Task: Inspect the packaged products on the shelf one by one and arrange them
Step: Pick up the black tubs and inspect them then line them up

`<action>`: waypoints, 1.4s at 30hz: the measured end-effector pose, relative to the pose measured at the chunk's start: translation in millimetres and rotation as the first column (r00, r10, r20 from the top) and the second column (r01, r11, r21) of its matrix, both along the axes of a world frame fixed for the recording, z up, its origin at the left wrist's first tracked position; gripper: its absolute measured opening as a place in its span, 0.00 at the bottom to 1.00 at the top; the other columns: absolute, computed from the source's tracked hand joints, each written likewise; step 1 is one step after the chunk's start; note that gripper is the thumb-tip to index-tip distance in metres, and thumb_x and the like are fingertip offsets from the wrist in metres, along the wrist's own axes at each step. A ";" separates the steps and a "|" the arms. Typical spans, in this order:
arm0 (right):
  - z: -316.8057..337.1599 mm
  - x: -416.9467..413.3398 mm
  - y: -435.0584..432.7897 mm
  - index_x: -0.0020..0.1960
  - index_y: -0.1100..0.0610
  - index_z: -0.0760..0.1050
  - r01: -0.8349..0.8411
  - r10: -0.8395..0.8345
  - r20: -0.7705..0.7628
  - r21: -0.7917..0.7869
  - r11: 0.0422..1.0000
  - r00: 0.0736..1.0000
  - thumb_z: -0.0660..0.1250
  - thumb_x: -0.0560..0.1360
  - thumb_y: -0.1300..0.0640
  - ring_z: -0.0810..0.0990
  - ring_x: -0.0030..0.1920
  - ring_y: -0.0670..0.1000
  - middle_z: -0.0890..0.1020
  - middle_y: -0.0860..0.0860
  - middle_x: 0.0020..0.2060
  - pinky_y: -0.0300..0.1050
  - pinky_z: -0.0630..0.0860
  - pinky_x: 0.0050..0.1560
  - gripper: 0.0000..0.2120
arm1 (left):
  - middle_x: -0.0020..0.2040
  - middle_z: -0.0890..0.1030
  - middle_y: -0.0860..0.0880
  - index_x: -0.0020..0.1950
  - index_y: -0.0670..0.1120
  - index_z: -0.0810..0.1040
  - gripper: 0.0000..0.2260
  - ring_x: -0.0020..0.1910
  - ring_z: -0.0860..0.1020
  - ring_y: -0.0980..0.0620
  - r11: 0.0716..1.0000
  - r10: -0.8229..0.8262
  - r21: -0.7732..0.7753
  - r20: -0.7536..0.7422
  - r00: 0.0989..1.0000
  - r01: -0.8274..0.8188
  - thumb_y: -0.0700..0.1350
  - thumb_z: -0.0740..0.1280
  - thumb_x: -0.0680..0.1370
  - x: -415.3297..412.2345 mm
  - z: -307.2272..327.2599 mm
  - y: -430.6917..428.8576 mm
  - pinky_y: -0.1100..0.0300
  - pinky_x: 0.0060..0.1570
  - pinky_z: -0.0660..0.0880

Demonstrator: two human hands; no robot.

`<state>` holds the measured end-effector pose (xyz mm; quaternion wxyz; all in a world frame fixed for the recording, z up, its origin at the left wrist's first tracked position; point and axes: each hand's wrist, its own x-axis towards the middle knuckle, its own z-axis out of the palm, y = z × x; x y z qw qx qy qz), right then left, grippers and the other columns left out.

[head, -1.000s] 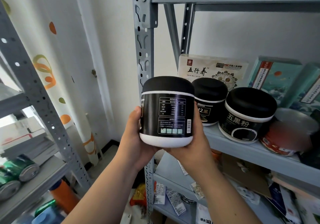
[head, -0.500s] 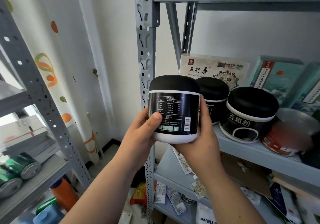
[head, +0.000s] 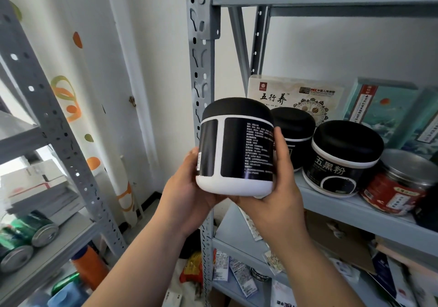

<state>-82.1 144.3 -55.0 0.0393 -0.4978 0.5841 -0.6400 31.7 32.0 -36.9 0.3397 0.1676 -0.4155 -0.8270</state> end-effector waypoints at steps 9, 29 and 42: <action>-1.6 -1.8 -4.0 0.76 0.25 0.45 0.120 -0.111 -0.176 0.041 0.992 0.978 0.81 0.69 0.49 0.61 0.79 0.40 0.62 0.36 0.78 0.46 0.67 0.74 0.54 | 0.65 0.81 0.37 0.71 0.41 0.73 0.40 0.65 0.79 0.38 0.983 0.031 -0.181 0.010 0.999 -0.028 0.62 0.77 0.68 5.8 -3.9 -1.1 0.44 0.57 0.81; -4.0 1.0 -5.0 0.80 0.38 0.56 0.037 -0.016 -0.158 0.130 0.991 0.987 0.77 0.66 0.35 0.57 0.81 0.43 0.63 0.37 0.78 0.57 0.63 0.78 0.49 | 0.71 0.73 0.32 0.75 0.39 0.71 0.30 0.69 0.73 0.28 0.832 -0.391 0.221 -0.419 0.820 0.509 0.59 0.64 0.81 -3.6 -46.1 -1.9 0.38 0.69 0.69; -7.2 -12.1 -7.4 0.73 0.35 0.68 -0.126 0.101 0.194 0.121 0.985 0.976 0.60 0.75 0.33 0.68 0.74 0.38 0.72 0.37 0.74 0.48 0.67 0.76 0.27 | 0.70 0.76 0.34 0.73 0.41 0.73 0.32 0.63 0.79 0.32 0.849 -0.265 0.386 -0.280 0.922 0.362 0.63 0.60 0.78 -5.7 -22.9 8.7 0.36 0.65 0.71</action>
